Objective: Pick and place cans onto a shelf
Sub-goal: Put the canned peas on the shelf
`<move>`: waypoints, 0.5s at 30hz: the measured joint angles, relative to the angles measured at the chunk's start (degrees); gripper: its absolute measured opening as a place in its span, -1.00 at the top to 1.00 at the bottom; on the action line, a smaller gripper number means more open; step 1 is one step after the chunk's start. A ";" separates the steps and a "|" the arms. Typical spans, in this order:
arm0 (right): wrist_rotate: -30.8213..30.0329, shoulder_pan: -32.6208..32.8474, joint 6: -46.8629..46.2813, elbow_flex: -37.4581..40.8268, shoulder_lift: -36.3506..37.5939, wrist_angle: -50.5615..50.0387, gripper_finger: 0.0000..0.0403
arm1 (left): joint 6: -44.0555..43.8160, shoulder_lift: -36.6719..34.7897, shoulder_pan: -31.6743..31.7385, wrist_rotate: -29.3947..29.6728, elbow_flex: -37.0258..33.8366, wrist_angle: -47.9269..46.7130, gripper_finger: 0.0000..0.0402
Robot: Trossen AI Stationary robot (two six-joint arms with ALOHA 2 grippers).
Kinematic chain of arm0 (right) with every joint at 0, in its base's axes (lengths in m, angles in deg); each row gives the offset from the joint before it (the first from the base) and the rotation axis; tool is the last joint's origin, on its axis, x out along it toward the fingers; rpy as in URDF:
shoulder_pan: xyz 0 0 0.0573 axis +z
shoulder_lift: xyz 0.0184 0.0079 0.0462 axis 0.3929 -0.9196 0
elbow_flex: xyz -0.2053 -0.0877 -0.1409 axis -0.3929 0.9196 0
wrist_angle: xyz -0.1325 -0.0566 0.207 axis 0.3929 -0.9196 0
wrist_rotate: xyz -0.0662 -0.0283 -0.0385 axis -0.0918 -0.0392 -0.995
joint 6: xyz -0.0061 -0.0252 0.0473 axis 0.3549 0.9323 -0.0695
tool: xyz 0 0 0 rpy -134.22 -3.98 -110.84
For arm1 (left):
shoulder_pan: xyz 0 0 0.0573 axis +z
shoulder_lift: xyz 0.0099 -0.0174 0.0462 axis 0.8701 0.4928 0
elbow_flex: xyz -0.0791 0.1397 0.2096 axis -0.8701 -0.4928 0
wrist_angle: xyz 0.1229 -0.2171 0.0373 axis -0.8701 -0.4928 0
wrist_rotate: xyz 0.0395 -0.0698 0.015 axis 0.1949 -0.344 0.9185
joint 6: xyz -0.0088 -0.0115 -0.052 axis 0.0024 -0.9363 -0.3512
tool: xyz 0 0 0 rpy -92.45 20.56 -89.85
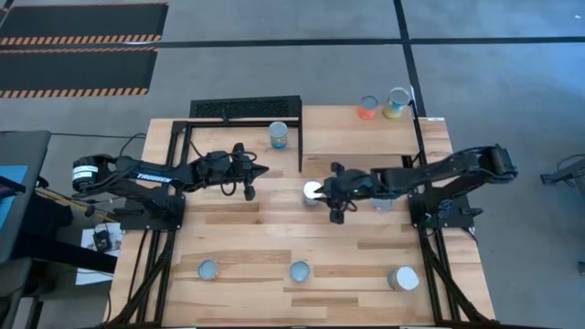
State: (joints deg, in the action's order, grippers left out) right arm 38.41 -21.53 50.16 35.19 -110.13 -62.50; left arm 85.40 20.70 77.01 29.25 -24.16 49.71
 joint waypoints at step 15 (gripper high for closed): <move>-0.74 -1.05 3.55 -12.14 -14.30 -13.34 0.28 | 1.19 0.02 0.00 0.01 0.02 -3.14 1.00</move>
State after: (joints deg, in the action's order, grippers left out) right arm 37.67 -22.57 53.72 23.05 -124.43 -75.84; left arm 86.59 20.72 77.01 29.26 -24.14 46.57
